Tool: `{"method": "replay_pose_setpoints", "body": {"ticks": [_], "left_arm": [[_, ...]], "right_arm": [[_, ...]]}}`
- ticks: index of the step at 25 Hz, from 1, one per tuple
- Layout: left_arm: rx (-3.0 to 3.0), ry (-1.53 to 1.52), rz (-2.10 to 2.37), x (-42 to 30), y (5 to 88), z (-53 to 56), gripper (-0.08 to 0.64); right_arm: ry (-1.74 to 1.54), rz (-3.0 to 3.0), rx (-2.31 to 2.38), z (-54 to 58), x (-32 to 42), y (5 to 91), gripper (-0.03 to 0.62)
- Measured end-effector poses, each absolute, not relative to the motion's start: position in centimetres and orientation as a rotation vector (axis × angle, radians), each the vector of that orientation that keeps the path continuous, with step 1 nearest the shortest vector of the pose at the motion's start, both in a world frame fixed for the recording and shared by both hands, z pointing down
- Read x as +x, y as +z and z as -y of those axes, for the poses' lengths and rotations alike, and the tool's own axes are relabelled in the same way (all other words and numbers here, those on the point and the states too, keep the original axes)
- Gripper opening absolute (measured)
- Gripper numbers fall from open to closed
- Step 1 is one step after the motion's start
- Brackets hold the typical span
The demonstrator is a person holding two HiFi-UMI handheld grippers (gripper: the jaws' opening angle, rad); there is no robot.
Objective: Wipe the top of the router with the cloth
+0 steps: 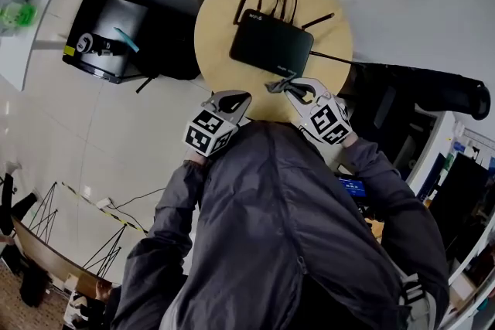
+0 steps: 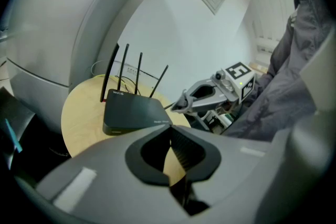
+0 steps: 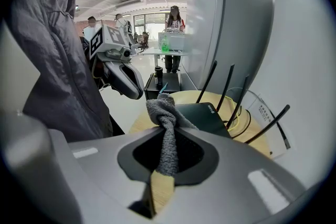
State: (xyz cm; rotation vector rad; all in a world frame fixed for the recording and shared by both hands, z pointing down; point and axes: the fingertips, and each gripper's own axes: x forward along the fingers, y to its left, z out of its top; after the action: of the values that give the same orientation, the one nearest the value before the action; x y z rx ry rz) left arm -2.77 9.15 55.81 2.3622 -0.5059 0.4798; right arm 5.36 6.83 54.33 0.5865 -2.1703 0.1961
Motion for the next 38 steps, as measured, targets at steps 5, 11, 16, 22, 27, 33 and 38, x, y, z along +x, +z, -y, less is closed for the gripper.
{"method": "replay_pose_setpoints", "body": {"ticks": [5, 11, 16, 22, 27, 33, 38], "left_arm": [[2.362, 0.482, 0.505, -2.64, 55.81, -9.07, 0.0], [2.362, 0.484, 0.508, -2.61, 55.89, -9.07, 0.0], [2.363, 0.488, 0.504, -2.46, 55.75, -9.12, 0.0], [2.364, 0.49, 0.5, -2.35, 55.78, -9.0, 0.0], [2.363, 0.492, 0.501, -2.5, 55.78, -8.93, 0.0], [2.364, 0.496, 0.49, -2.4, 55.73, -8.94, 0.0], [2.367, 0.497, 0.482, -2.41, 55.78, -8.88, 0.0]], "right_arm": [[0.182, 2.169, 0.576, -6.76, 5.18, 54.27, 0.038], [0.185, 2.183, 0.57, -6.77, 4.97, 54.36, 0.038], [0.175, 2.177, 0.571, -6.6, 5.1, 54.07, 0.038], [0.174, 2.168, 0.562, -6.59, 5.05, 54.36, 0.037], [0.18, 2.173, 0.562, -6.45, 4.82, 54.44, 0.037], [0.172, 2.164, 0.567, -6.23, 4.88, 54.16, 0.037], [0.178, 2.164, 0.57, -6.23, 4.79, 54.26, 0.037]]}}
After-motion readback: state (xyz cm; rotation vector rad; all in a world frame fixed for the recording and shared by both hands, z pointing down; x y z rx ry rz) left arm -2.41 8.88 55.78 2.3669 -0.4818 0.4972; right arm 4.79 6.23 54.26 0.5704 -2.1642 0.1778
